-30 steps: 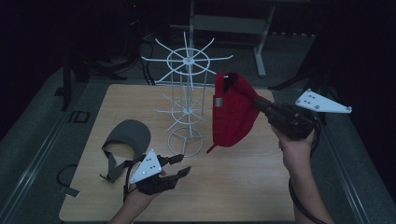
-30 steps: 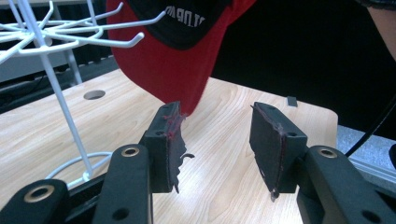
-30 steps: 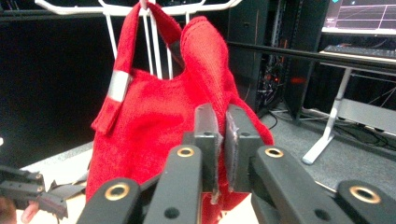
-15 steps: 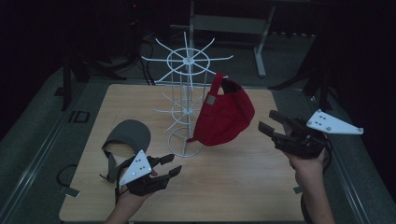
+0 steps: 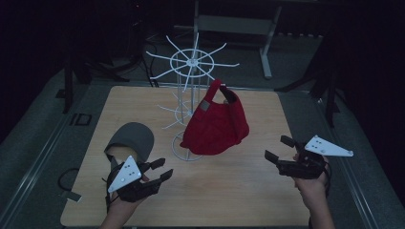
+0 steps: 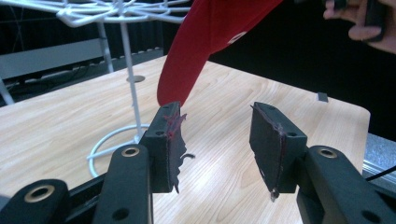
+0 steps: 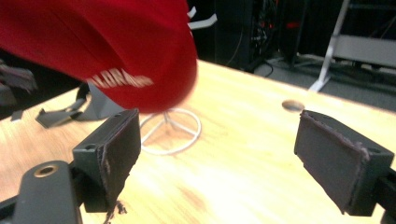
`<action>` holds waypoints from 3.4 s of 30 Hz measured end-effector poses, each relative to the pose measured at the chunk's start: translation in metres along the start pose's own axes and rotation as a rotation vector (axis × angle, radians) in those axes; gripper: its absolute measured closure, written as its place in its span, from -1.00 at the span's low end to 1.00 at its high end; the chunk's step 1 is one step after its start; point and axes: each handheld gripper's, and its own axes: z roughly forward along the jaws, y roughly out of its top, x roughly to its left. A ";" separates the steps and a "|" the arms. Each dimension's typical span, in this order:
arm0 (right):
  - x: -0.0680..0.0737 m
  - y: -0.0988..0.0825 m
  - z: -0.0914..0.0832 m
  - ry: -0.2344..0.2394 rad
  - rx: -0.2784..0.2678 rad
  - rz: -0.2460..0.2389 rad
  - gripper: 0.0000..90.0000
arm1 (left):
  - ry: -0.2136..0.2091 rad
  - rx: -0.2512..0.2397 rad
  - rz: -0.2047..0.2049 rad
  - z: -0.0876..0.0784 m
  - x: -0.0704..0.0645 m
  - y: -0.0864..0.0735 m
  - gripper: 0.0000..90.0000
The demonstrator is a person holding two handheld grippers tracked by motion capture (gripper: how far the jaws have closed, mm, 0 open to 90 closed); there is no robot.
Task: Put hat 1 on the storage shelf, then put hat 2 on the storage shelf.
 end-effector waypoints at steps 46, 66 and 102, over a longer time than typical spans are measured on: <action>-0.039 -0.142 -0.002 -0.190 0.155 0.014 -0.65 | 0.412 0.344 -0.246 -0.077 0.090 -0.119 -0.13; -0.044 -0.145 -0.003 -0.198 0.190 0.037 -0.65 | 0.398 0.465 -0.208 -0.040 0.088 -0.113 0.30; -0.045 -0.142 -0.007 -0.190 0.168 0.073 -0.64 | 0.375 0.138 0.121 -0.060 0.071 0.034 0.88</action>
